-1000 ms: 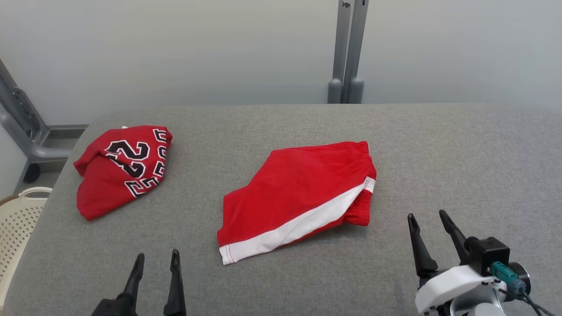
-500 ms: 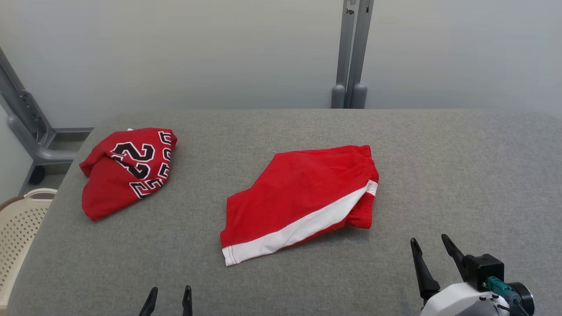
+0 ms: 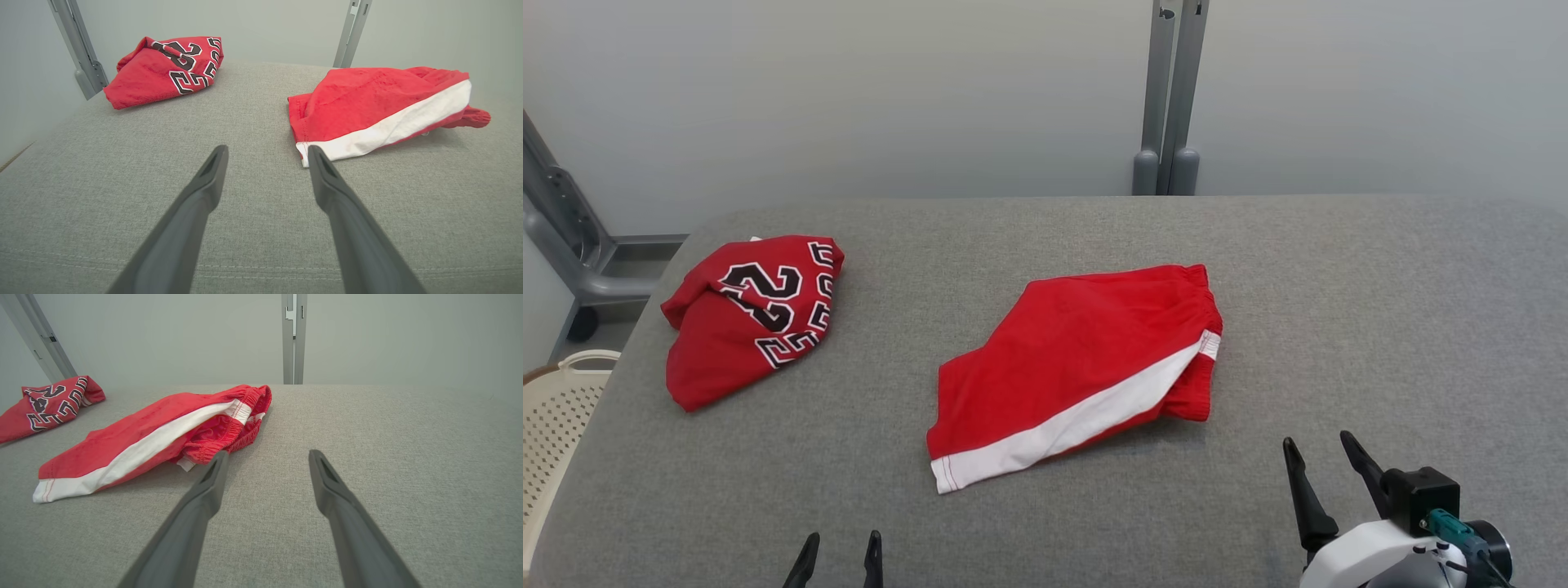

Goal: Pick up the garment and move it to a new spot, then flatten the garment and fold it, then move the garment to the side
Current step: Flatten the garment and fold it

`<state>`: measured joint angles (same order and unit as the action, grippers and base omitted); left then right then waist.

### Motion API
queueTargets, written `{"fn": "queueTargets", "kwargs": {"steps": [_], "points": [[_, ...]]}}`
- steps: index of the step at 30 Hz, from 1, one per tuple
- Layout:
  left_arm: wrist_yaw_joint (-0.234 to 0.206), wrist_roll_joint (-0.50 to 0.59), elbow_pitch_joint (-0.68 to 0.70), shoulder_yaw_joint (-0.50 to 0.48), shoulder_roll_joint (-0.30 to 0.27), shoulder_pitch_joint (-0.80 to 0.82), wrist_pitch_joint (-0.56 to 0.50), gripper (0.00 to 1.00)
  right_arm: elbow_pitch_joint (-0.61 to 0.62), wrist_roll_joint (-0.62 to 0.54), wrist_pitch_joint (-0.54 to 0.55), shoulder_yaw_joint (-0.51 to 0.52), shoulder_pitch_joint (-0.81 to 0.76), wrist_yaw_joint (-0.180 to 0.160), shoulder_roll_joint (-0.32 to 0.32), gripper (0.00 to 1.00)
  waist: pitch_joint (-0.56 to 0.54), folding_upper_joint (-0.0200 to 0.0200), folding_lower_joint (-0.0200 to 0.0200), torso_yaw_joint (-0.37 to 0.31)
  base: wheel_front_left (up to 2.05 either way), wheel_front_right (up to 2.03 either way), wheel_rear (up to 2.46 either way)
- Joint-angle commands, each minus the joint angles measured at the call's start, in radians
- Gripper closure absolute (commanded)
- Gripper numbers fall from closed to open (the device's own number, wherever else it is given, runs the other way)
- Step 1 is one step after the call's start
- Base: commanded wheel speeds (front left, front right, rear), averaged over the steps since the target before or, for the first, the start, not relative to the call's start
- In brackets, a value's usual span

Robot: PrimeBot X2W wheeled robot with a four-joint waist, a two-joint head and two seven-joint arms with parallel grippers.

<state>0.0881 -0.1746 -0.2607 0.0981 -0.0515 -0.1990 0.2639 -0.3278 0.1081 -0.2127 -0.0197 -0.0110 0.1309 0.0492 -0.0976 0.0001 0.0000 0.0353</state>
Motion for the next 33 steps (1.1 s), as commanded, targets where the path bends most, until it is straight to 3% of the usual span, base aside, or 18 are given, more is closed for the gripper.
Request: {"fn": "queueTargets", "kwargs": {"steps": [1, 12, 15, 22, 28, 33], "points": [[0.003, 0.004, 0.000, 0.000, 0.001, 0.016, 0.001, 0.00, 0.001, 0.003, 0.000, -0.003, 0.011, 0.000, 0.002, 0.00, 0.002, -0.0001, 0.0000, -0.001, 0.00, 0.00, 0.00], [0.017, 0.000, -0.055, 0.030, 0.001, 0.085, -0.011, 0.00, 0.021, -0.012, 0.073, -0.066, 0.103, 0.000, 0.002, 0.00, 0.043, -0.0001, 0.0000, -0.009, 0.00, 0.00, 0.00], [0.025, -0.021, -0.087, 0.063, -0.002, 0.175, -0.135, 0.00, 0.011, 0.012, 0.229, -0.116, 0.214, 0.000, 0.041, 0.00, 0.083, -0.0001, 0.0000, -0.012, 0.00, 0.00, 0.00], [0.026, -0.052, -0.139, 0.099, -0.002, 0.320, -0.326, 0.00, -0.034, 0.077, 0.468, -0.130, 0.393, 0.000, 0.119, 0.00, 0.178, -0.0001, 0.0000, -0.007, 0.00, 0.00, 0.00], [0.018, -0.089, -0.199, 0.136, -0.001, 0.400, -0.434, 0.00, -0.081, 0.114, 0.527, -0.159, 0.489, 0.000, 0.164, 0.00, 0.236, -0.0001, 0.0000, 0.002, 0.00, 0.00, 0.00], [0.009, -0.112, -0.218, 0.156, 0.000, 0.426, -0.435, 0.00, -0.120, 0.134, 0.532, -0.189, 0.522, 0.000, 0.181, 0.00, 0.253, -0.0001, 0.0000, 0.002, 0.00, 0.00, 0.00]]}}
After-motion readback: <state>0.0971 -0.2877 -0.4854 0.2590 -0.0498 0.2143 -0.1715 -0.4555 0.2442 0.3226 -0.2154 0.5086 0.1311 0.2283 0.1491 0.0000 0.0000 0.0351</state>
